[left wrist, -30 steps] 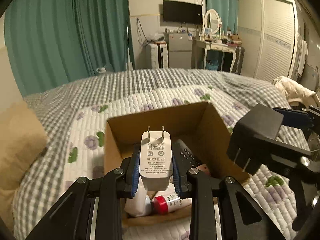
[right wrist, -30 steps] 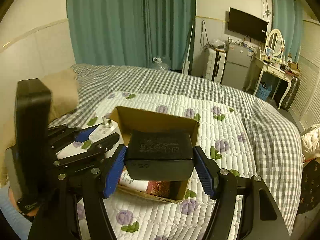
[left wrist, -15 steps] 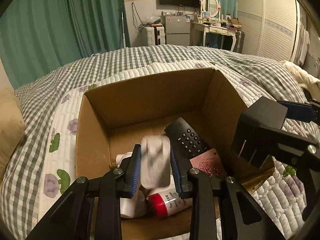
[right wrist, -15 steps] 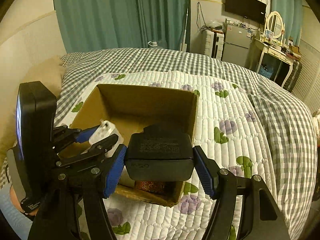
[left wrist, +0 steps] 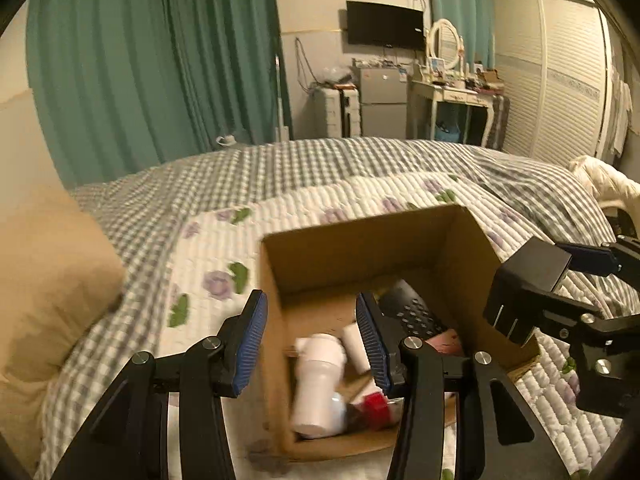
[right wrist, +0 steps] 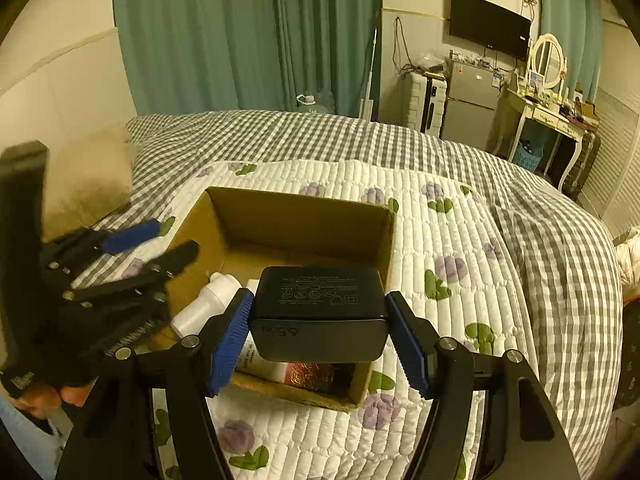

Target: Organize rigid objects

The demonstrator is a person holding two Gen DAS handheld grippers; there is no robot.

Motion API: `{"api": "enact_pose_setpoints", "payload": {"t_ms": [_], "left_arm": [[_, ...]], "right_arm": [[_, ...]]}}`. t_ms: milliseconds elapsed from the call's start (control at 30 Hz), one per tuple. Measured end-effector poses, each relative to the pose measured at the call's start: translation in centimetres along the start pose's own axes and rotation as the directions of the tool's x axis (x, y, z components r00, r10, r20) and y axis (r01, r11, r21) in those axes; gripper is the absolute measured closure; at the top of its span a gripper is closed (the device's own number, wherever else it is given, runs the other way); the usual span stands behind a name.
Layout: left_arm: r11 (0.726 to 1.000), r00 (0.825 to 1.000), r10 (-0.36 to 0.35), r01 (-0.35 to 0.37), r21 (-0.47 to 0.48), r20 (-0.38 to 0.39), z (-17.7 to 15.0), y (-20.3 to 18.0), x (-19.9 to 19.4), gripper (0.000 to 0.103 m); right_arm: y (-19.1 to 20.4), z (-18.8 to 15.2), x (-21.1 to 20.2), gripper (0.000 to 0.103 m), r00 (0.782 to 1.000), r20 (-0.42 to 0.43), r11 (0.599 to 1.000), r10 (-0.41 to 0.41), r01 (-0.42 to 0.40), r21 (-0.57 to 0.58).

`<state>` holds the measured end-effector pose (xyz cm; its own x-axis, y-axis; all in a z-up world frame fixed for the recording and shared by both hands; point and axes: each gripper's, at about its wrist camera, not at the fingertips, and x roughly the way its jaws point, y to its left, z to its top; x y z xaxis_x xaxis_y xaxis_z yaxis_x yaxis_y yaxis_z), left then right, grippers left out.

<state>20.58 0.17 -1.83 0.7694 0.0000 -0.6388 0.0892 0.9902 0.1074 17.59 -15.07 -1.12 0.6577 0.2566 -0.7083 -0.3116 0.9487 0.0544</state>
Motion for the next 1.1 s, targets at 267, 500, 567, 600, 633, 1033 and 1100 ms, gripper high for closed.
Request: {"api": "enact_pose_setpoints", "payload": {"t_ms": [267, 500, 567, 600, 633, 1033, 1100], "left_arm": [[0.998, 0.999, 0.037, -0.037, -0.047, -0.007, -0.4, 2.9, 0.9, 0.054], [0.998, 0.999, 0.030, -0.032, -0.060, -0.028, -1.3, 3.7, 2.5, 0.054], [0.998, 0.999, 0.026, -0.028, -0.063, -0.033, -1.5, 3.8, 2.7, 0.054], [0.998, 0.999, 0.025, -0.027, -0.065, -0.033, -1.5, 3.8, 2.8, 0.054], [0.998, 0.999, 0.025, -0.027, -0.065, -0.036, -1.6, 3.8, 2.7, 0.054], [0.999, 0.996, 0.026, -0.023, -0.034, 0.083, 0.1, 1.8, -5.3, 0.054], [0.999, 0.992, 0.037, -0.033, -0.033, 0.120, 0.5, 1.3, -8.4, 0.054]], "right_arm": [[2.0, 0.7, 5.3, 0.036, 0.998, -0.069, 1.000, -0.011, 0.009, -0.028], [2.9, 0.0, 10.9, 0.036, 0.987, -0.159, 1.000, -0.007, 0.002, -0.031], [2.8, -0.2, 11.6, 0.036, 0.985, -0.171, 1.000, 0.016, -0.019, -0.017], [2.8, -0.2, 11.5, 0.036, 0.987, -0.158, 1.000, 0.015, -0.018, -0.014], [2.7, -0.1, 11.1, 0.035, 0.991, -0.136, 1.000, 0.002, -0.004, -0.015], [1.9, 2.5, -2.3, 0.034, 0.993, 0.076, 0.995, -0.094, 0.095, -0.016], [2.0, 2.4, -5.4, 0.034, 0.989, 0.115, 0.995, -0.098, 0.101, -0.019]]}}
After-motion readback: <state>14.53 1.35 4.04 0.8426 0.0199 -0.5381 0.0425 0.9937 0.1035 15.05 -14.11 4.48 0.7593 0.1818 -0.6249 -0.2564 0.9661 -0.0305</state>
